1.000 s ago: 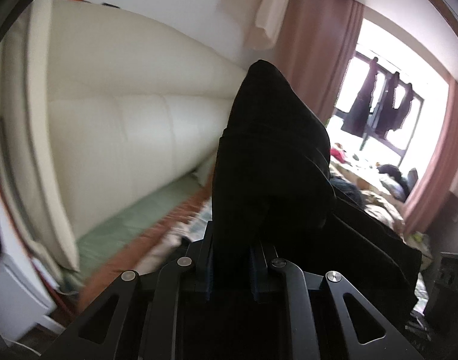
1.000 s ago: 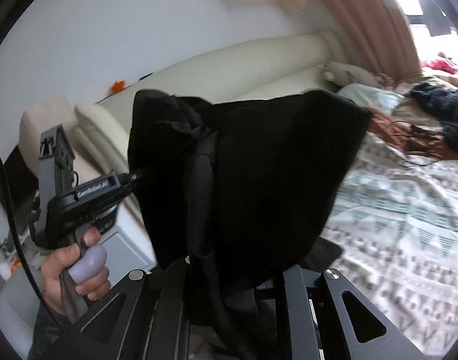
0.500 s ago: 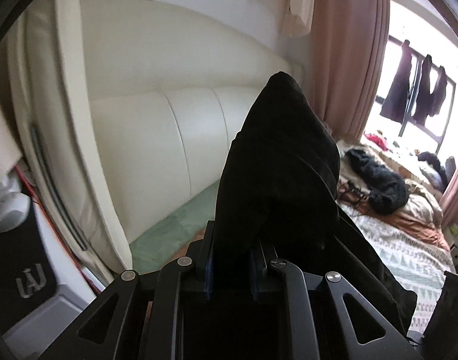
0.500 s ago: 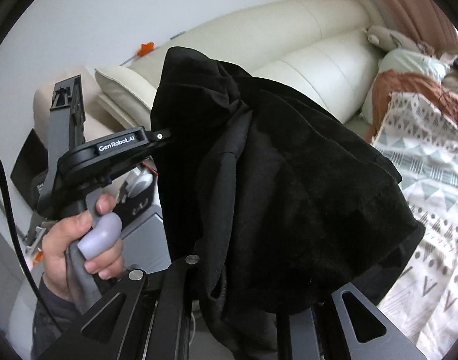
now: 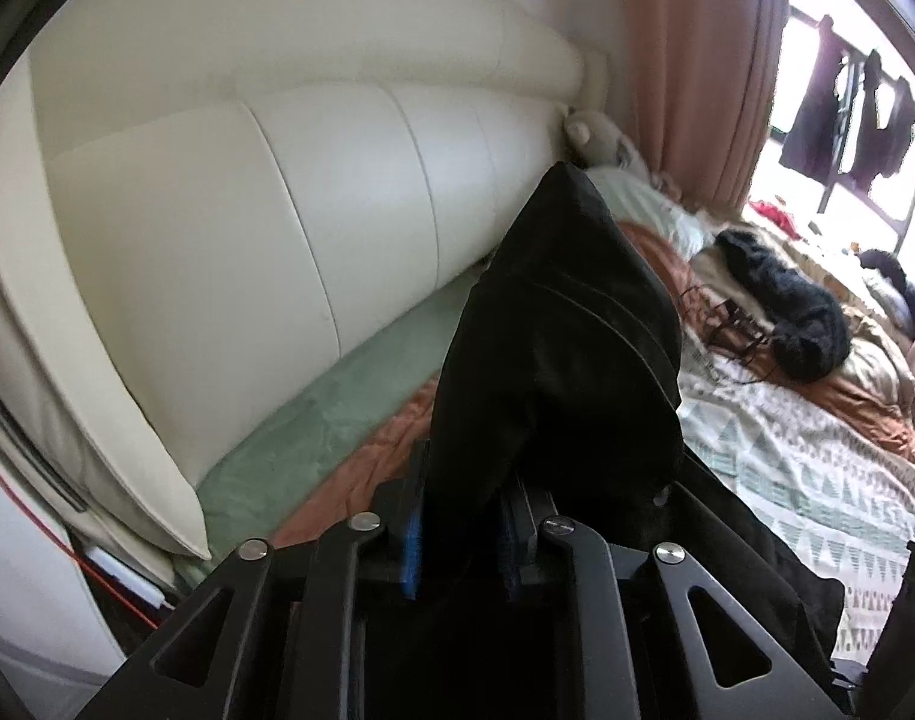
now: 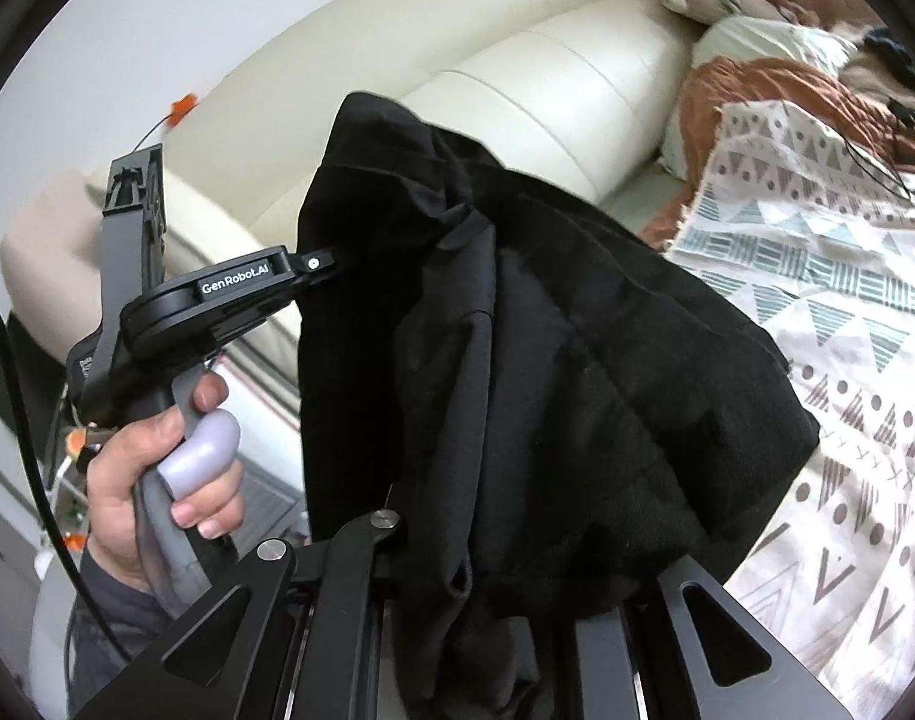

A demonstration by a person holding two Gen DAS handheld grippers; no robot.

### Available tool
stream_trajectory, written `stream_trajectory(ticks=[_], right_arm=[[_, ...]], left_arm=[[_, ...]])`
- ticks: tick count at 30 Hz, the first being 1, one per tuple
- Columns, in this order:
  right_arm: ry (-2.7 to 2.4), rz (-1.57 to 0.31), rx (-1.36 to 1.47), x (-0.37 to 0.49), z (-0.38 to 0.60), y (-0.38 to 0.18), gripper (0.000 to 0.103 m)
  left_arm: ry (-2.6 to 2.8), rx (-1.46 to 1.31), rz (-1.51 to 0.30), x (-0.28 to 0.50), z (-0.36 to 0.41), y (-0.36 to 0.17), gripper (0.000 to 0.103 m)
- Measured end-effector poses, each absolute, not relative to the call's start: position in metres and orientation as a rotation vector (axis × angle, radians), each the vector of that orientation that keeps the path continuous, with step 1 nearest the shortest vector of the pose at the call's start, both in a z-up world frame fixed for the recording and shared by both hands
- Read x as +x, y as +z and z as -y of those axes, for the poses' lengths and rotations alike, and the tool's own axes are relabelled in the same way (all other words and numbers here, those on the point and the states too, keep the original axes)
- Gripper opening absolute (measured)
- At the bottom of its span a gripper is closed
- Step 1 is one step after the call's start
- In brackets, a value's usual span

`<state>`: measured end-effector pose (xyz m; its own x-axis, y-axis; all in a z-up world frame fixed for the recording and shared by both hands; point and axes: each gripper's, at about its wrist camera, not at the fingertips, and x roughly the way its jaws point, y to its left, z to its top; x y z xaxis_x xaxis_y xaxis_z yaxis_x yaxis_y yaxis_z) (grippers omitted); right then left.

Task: Fold large clothes
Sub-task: 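Lower the jacket onto the bed corner by the headboard and open both tools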

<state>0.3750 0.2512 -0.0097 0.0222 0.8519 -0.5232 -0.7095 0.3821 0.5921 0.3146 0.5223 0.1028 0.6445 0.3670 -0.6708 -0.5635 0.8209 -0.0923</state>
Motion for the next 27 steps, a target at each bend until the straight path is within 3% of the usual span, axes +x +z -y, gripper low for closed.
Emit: stream_trajectory(ticks=[2, 4, 12, 24, 27], right_arm=[[1.214, -0.985, 0.184, 0.39, -0.255, -0.025, 0.013], [1.199, -1.015, 0.176, 0.402, -0.261, -0.04, 0.013], [1.149, -1.273, 0.245, 0.465, -0.274, -0.135, 0.013], [1.148, -1.319, 0.236, 0.493, -0.275, -0.145, 0.011], [1.122, -1.31, 0.207, 0.5, -0.28, -0.144, 0.011]], left_arm=[[0.569, -0.314, -0.702, 0.315, -0.53, 0.091, 0.042], [0.604, -0.347, -0.716, 0.313, -0.537, 0.075, 0.066], [0.676, -0.413, -0.77, 0.253, -0.54, 0.006, 0.067], [0.819, -0.566, -0.666, 0.148, -0.541, -0.013, 0.068], [0.801, -0.622, -0.667, 0.139, -0.54, -0.022, 0.072]])
